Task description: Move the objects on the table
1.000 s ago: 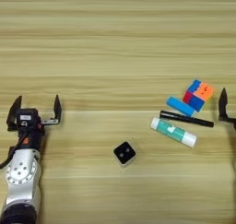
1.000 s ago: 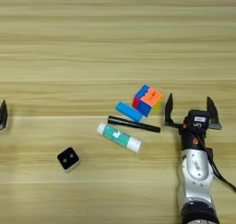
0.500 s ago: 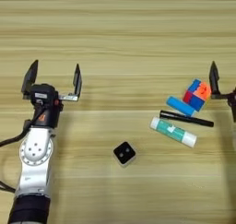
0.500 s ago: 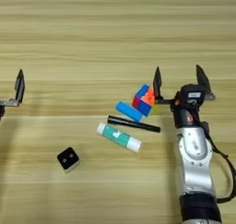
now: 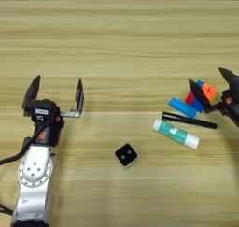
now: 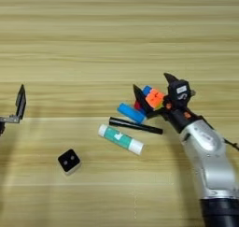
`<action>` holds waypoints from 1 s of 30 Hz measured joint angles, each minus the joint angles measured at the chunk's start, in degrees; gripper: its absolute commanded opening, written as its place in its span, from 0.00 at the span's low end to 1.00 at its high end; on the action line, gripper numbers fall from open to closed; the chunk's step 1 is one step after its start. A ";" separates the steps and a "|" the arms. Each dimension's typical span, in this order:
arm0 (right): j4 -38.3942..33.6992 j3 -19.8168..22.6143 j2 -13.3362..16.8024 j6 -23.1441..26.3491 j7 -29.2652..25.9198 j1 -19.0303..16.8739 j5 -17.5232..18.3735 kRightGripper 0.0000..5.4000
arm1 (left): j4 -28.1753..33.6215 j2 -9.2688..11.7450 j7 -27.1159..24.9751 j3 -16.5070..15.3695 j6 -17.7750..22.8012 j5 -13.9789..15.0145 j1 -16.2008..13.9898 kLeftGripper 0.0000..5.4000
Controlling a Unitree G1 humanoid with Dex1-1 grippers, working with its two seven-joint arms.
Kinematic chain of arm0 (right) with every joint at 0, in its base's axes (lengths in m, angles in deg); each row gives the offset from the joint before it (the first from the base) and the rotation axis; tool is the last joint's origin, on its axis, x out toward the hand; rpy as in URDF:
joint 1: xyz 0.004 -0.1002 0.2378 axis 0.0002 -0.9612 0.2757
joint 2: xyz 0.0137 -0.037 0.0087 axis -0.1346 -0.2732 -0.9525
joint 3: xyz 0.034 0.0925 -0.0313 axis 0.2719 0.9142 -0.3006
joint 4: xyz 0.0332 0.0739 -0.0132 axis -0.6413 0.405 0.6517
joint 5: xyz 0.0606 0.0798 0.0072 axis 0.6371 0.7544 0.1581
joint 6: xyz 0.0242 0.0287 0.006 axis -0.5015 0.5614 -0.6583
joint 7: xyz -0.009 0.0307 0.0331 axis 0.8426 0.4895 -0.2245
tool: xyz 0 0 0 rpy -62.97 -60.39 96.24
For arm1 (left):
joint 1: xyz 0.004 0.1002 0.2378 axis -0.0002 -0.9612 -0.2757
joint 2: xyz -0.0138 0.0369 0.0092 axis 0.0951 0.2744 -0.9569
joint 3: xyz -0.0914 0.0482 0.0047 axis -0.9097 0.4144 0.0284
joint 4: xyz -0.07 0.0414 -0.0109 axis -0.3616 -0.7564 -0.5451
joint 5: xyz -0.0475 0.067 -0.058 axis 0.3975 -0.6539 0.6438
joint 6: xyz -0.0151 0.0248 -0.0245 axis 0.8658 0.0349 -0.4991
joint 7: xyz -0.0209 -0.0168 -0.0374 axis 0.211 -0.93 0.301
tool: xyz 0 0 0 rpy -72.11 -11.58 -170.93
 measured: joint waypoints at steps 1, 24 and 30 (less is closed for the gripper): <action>0.44 1.25 2.02 1.11 -1.77 0.24 1.13 0.99 | 0.35 -0.09 -0.02 0.18 0.28 0.00 -0.51 1.00; 18.70 -1.32 10.49 3.43 -21.10 8.79 0.22 0.99 | 4.32 -2.38 0.41 2.99 2.95 -0.06 -4.58 1.00; 23.97 -3.05 10.02 2.64 -22.65 11.46 -1.72 0.99 | 4.06 -2.86 0.69 3.05 2.90 -0.11 -3.84 1.00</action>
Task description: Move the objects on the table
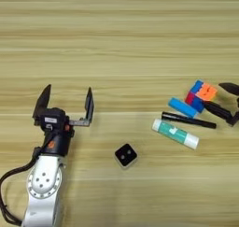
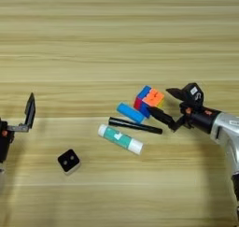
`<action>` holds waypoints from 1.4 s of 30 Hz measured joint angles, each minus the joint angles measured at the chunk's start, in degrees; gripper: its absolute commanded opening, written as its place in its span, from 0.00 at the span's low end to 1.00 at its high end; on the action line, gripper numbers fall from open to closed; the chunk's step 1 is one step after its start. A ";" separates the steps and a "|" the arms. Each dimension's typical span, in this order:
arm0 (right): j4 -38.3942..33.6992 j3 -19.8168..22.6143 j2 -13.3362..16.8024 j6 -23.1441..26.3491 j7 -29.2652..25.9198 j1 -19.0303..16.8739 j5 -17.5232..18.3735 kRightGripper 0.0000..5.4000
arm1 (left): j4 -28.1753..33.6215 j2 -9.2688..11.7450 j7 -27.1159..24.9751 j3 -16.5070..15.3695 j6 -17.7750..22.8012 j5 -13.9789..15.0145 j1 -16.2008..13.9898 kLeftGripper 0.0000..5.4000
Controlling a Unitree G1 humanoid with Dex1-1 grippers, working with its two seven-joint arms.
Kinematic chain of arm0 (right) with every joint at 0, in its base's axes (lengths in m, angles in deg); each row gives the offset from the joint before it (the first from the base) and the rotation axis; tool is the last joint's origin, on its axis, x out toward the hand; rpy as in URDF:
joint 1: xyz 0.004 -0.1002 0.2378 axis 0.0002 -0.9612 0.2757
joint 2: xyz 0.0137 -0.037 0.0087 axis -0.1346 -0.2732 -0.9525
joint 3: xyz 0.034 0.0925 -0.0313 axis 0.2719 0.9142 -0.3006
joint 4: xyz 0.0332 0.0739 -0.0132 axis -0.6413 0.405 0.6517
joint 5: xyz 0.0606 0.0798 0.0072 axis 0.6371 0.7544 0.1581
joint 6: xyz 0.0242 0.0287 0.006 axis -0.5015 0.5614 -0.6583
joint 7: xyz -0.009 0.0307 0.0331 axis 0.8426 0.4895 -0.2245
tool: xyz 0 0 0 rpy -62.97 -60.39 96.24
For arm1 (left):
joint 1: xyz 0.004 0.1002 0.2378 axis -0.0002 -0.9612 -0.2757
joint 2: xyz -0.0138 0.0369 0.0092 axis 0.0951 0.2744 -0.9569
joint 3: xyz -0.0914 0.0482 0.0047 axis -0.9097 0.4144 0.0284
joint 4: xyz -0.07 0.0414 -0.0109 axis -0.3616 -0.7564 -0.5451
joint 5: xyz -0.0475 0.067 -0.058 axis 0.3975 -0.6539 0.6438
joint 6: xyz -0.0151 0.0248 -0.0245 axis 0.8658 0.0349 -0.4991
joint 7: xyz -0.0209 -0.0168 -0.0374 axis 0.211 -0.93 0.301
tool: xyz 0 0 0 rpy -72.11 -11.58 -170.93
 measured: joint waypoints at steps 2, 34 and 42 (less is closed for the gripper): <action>1.46 -0.55 -0.27 -0.35 -0.12 1.08 -0.88 0.99 | -0.08 -0.10 0.06 0.01 -0.01 -0.03 0.25 1.00; 12.98 -2.92 -4.08 -5.31 -0.54 7.86 -6.34 0.62 | -2.36 -0.50 1.05 0.48 -0.82 -0.48 2.03 1.00; 12.92 -2.83 -4.29 -5.38 0.05 7.86 -6.35 0.62 | -2.39 -0.49 1.06 0.49 -0.86 -0.51 2.04 1.00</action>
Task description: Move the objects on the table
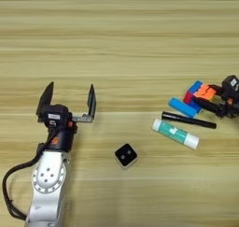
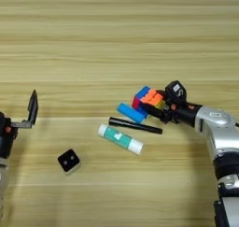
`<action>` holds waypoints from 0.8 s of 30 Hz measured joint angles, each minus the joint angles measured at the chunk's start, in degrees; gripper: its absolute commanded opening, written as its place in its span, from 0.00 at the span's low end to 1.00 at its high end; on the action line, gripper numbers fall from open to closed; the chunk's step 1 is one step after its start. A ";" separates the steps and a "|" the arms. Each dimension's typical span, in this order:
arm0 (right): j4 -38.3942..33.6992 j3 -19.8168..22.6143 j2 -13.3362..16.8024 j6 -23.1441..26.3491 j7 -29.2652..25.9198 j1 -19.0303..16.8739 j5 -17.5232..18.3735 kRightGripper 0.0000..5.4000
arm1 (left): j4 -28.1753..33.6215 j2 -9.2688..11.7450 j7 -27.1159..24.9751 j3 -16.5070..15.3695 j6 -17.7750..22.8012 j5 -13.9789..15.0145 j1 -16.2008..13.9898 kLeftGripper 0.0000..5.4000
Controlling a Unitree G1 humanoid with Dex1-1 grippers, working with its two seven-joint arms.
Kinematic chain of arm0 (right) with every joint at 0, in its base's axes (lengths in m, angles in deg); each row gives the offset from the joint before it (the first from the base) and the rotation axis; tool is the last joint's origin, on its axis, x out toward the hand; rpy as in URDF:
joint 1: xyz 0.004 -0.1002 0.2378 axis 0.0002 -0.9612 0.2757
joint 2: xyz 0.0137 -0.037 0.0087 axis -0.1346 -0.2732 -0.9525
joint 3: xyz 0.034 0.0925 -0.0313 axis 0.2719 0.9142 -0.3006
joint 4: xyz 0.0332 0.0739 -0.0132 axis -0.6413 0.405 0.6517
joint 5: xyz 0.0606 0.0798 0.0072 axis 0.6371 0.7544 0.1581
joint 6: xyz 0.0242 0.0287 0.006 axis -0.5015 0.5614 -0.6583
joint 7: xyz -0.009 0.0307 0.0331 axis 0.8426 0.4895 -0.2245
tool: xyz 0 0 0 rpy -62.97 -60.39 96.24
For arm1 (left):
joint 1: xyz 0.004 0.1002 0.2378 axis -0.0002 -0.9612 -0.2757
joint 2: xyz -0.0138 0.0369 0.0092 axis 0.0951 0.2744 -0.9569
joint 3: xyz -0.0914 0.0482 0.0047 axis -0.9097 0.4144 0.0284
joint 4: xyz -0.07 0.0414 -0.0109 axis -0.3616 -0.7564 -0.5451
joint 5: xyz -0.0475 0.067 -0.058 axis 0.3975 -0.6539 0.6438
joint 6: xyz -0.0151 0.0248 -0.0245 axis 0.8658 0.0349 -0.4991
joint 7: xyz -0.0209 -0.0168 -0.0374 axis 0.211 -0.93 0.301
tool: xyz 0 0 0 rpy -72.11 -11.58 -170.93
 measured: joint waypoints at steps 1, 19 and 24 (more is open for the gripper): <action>-0.08 0.05 -0.03 -0.02 0.05 0.00 0.00 0.62 | 0.00 0.00 0.00 0.01 -0.03 -0.03 0.00 1.00; -24.43 1.80 -0.17 5.83 3.23 -1.84 2.66 0.62 | -0.18 0.04 0.02 0.47 -1.18 -0.75 -0.13 1.00; -32.10 -0.43 -1.86 10.67 4.27 -3.74 4.57 0.62 | -0.19 0.01 0.06 0.52 -1.31 -0.76 -0.15 1.00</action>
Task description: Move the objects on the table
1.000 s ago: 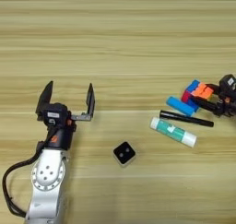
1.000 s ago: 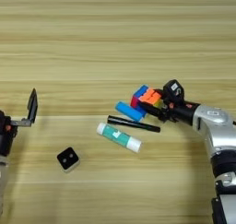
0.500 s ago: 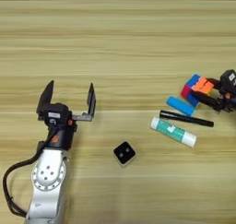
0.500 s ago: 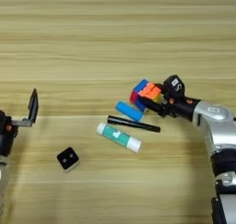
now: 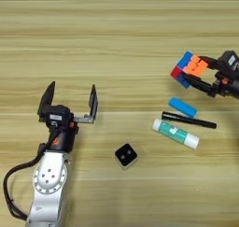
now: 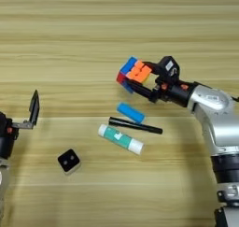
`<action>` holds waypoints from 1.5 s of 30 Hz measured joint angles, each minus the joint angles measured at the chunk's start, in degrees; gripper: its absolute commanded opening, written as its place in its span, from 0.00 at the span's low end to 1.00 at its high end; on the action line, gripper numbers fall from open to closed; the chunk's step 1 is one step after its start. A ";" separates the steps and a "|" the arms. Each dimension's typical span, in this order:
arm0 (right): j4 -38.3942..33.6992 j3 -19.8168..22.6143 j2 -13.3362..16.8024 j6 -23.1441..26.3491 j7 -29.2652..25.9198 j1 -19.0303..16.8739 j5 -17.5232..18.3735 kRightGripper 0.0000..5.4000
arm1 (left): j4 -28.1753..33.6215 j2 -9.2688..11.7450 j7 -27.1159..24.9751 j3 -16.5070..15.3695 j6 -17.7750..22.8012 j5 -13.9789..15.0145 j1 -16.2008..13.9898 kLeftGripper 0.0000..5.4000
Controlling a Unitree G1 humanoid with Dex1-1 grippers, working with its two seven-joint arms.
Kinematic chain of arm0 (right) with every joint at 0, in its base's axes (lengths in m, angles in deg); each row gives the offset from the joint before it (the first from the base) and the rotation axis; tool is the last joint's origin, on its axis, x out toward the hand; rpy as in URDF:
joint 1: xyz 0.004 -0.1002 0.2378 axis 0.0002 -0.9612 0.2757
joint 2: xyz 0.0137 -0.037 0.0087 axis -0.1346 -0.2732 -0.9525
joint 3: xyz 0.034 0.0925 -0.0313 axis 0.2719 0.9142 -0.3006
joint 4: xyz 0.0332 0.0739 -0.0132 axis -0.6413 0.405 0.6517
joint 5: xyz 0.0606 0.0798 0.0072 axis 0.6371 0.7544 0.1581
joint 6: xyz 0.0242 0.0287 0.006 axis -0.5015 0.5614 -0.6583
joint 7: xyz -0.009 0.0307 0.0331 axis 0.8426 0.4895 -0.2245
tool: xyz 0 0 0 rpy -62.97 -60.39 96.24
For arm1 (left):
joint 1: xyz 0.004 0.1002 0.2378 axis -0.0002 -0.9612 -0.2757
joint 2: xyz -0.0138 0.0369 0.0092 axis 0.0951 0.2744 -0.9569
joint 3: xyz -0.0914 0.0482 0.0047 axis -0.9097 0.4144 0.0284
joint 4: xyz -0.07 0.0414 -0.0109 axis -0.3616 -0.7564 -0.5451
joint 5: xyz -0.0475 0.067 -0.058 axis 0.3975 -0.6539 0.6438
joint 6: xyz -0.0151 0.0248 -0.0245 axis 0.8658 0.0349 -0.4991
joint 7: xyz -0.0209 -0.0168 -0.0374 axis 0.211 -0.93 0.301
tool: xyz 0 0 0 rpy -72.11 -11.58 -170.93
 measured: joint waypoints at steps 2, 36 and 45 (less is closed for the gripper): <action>-0.65 -1.17 -1.06 0.86 0.92 0.01 0.01 0.62 | 0.01 -0.03 0.02 0.05 -0.04 -0.01 0.00 1.00; 20.91 -16.37 -17.71 -4.71 4.23 5.41 -9.40 0.62 | -0.72 -2.22 2.04 1.19 -1.62 -1.61 0.84 1.00; 21.44 -16.94 -17.79 -5.78 2.82 5.57 -10.33 0.79 | -0.70 -2.15 2.07 1.23 -1.60 -1.63 0.84 1.00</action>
